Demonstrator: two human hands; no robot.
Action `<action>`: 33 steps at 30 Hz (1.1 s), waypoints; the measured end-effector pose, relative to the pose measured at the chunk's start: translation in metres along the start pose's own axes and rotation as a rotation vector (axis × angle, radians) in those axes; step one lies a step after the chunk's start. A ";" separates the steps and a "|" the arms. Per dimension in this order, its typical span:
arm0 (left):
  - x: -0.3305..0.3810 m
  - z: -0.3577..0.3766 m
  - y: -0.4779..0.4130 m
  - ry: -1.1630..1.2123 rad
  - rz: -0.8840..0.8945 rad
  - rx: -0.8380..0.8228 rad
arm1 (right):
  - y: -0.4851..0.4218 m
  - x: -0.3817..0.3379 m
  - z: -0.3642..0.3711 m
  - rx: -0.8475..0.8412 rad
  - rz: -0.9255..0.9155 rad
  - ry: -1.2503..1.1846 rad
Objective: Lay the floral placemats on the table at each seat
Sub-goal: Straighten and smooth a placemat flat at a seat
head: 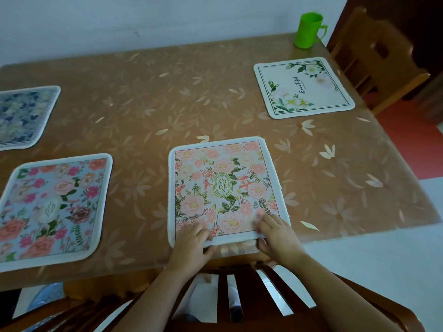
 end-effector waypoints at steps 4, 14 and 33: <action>0.008 -0.003 -0.001 -0.004 -0.014 -0.014 | -0.001 -0.001 -0.005 -0.014 0.046 -0.024; 0.022 -0.005 -0.008 0.038 0.043 0.046 | 0.002 0.010 -0.006 -0.012 0.185 -0.131; 0.018 -0.001 -0.006 0.013 -0.002 0.014 | 0.008 0.022 -0.011 -0.178 0.295 -0.090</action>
Point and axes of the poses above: each hand's wrist, its own y-axis away from the middle knuckle, its own z-axis out of the palm, x = y × z, the point moved 1 cm from there along -y, towards the middle knuckle, and after that the axes turned 5 degrees about -y, right-handed, at the moved point
